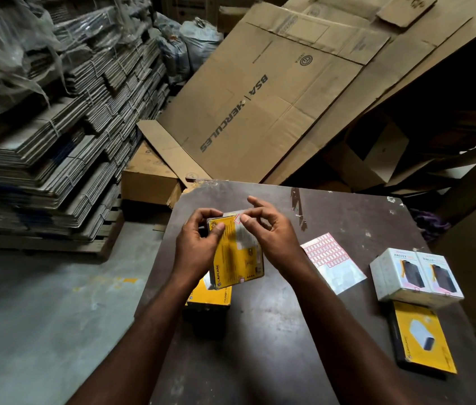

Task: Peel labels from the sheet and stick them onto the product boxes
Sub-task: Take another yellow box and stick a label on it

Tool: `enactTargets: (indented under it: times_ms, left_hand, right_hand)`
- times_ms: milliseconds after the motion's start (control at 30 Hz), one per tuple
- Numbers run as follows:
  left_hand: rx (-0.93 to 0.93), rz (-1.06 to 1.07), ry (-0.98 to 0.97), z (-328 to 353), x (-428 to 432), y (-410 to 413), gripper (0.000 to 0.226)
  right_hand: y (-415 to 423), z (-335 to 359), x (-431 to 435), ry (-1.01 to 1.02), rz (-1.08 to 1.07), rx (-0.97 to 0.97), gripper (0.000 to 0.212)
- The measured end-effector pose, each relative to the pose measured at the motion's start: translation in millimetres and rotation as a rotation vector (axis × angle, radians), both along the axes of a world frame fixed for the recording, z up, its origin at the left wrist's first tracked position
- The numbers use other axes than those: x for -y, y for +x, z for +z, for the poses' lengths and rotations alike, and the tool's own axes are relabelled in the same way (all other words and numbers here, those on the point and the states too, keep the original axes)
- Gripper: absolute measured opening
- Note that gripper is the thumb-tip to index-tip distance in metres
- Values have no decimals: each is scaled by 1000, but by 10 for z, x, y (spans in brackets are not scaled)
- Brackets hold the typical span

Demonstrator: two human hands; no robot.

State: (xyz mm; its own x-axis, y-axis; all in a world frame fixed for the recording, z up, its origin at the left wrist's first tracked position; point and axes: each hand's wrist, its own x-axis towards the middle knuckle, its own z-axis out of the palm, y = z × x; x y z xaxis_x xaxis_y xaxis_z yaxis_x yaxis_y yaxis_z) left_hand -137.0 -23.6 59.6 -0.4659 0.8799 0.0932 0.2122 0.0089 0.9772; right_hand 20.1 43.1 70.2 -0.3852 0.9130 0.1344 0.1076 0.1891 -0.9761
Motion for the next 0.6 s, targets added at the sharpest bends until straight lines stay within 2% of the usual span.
enactTargets:
  times_ms: [133, 267, 500, 600]
  left_hand:
    - [39, -69, -12, 43, 11, -9, 11]
    - [62, -139, -21, 109, 18, -40, 11]
    - [47, -185, -44, 146, 8, -68, 10]
    - [48, -194, -52, 136, 15, -76, 10]
  right_hand:
    - [25, 31, -71, 149, 7, 157, 7]
    - [100, 127, -140, 163, 104, 194, 12]
    - [138, 184, -186, 109, 234, 223, 4]
    - [156, 191, -202, 129, 263, 274, 8]
